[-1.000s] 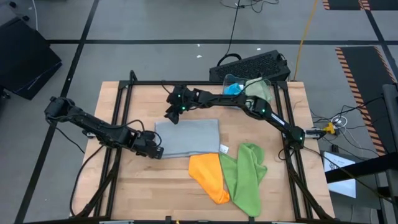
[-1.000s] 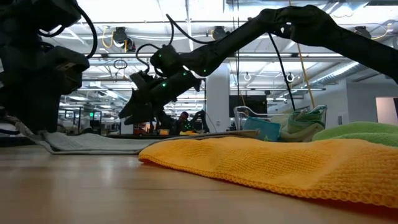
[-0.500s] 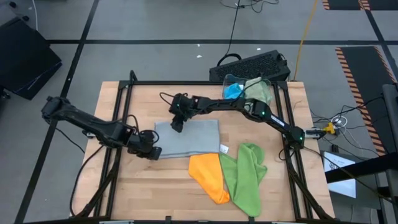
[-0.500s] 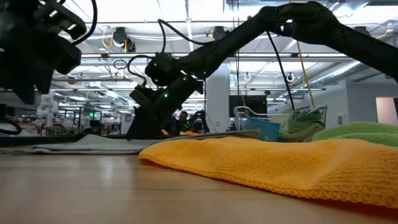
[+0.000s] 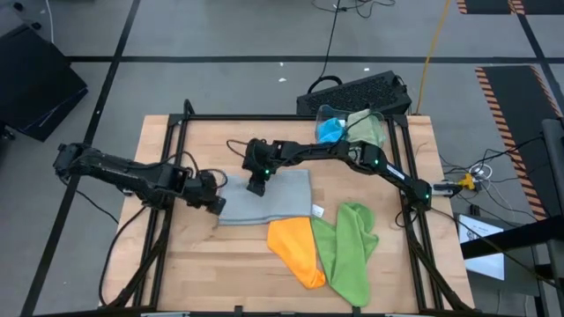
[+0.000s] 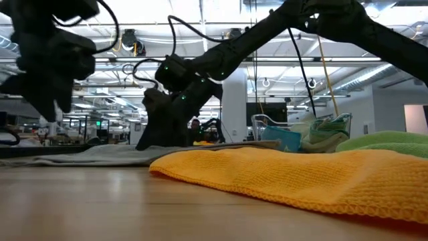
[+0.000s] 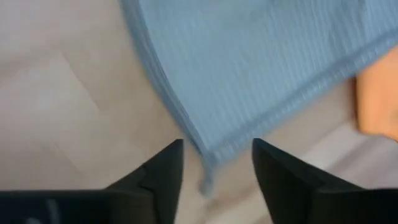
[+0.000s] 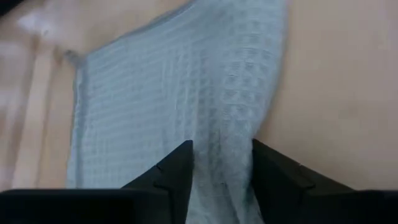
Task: Fold microfiber towels
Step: Fold the gray microfiber towel
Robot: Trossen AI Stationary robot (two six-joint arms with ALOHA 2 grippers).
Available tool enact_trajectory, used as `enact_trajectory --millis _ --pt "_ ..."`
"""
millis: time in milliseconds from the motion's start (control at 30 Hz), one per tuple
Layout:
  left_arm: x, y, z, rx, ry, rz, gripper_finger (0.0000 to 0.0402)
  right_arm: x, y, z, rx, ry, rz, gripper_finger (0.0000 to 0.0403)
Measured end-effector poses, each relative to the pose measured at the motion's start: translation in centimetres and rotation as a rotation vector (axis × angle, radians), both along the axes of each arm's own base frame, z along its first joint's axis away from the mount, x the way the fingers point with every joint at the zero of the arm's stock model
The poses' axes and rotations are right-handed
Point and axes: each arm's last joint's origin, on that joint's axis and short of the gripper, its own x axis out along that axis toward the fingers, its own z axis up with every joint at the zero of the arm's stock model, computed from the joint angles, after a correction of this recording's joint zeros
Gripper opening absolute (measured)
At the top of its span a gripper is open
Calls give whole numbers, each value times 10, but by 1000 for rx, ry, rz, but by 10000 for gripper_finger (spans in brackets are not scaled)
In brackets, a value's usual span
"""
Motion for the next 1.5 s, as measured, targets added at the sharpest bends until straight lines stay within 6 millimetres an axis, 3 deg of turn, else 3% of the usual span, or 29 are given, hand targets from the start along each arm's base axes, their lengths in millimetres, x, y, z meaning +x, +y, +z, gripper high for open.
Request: enact_trajectory --millis 233,400,500,733,867,1067,1367,1500 --pt "1 37 0 212 5 -133 285 -1 20 -2 33 53 41 68" --pt "7 58 -11 318 -124 -268 295 0 25 -2 35 55 50 35" --pt "8 69 -25 323 -190 -252 289 0 25 -2 39 56 48 30" --pt "0 68 -67 191 -259 -315 222 -2 18 -2 75 66 30 52" --pt "-4 65 -77 199 -227 -328 173 -3 15 -2 90 61 43 73" --pt "-4 65 -79 223 -228 -317 20 -4 11 8 69 35 53 106" --pt "12 56 -57 242 -324 -340 5 -19 -9 64 -41 -54 72 185" --pt "19 45 -47 286 -308 -345 4 -13 -22 70 -50 -154 19 206"
